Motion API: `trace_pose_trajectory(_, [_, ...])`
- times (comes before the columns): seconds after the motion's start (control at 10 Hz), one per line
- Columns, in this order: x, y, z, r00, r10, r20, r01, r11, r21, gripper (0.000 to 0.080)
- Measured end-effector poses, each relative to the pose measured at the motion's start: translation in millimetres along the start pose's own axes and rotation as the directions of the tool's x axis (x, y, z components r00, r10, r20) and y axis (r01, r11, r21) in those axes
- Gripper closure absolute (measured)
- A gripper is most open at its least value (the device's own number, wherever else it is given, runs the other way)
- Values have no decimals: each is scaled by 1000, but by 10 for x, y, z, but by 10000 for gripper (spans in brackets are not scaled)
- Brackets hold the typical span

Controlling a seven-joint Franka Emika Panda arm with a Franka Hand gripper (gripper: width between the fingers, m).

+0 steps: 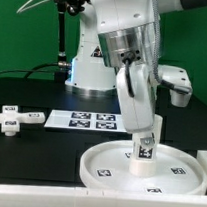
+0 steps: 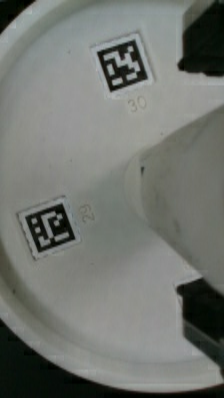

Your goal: Assemble round table

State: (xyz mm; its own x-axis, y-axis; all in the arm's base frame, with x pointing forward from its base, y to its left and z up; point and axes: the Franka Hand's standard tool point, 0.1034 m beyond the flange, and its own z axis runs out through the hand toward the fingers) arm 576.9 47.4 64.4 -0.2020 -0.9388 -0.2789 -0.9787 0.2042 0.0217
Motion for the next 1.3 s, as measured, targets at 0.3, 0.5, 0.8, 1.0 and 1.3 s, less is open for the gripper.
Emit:
trace_pose_trajectory(0.3, [-31,-14,-12,975,-220,20,221,975,-28,154])
trace_pose_trajectory(0.5, [-31,-13,-11,929,-370,24,371,928,-25,151])
trace_pose_trajectory(0.8, [-20,-33,-30,770,-638,27,638,769,-32,150])
trace_pose_trajectory(1.0, [-42,-63,-57,566,-824,18,823,565,-56,150])
trace_pose_trajectory(1.3, [-56,-70,-115,361,-932,13,931,359,-64,150])
